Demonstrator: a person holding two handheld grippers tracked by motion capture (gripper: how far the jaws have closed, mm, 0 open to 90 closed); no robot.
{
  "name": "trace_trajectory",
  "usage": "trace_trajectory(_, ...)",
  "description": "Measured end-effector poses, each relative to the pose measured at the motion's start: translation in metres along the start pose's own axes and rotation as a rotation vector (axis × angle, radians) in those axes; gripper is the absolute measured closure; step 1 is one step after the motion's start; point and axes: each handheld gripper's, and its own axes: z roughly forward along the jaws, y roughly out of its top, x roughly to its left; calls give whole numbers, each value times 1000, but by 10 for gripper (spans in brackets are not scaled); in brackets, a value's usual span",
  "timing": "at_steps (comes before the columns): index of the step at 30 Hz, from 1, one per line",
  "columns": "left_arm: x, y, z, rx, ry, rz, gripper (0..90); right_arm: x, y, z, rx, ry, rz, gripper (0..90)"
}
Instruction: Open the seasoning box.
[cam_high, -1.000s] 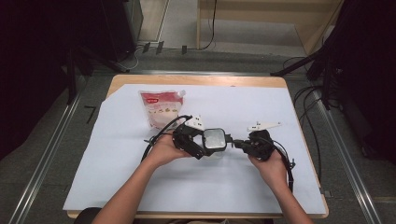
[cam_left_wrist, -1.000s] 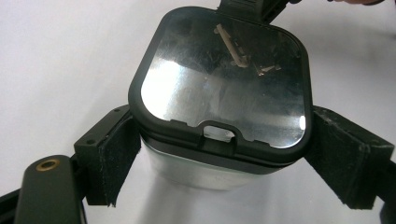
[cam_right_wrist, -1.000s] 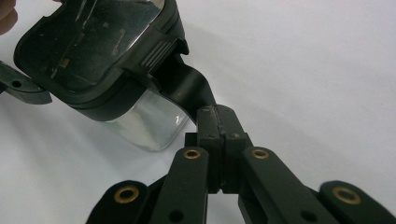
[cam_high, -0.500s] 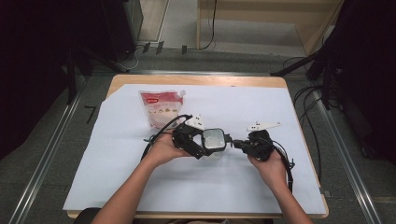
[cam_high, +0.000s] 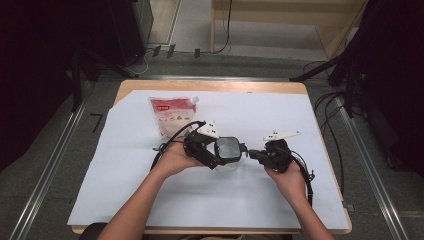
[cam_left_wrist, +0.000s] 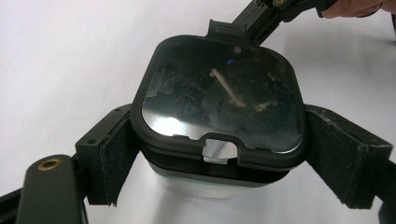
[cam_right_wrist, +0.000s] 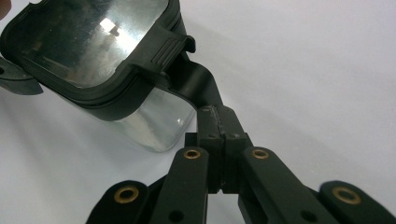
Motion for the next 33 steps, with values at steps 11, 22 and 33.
trace_trajectory(11, 0, 5, -1, 3, -1, 5, 161, 0, 0, -1, -1, 1, 10, 900)
trace_trajectory(22, 0, 11, -5, -26, -13, -18, 185, 4, 1, 2, 1, 26, -13, 900)
trace_trajectory(33, -3, 16, -6, -12, -1, -23, 186, 11, 4, 2, -3, 33, -32, 900)
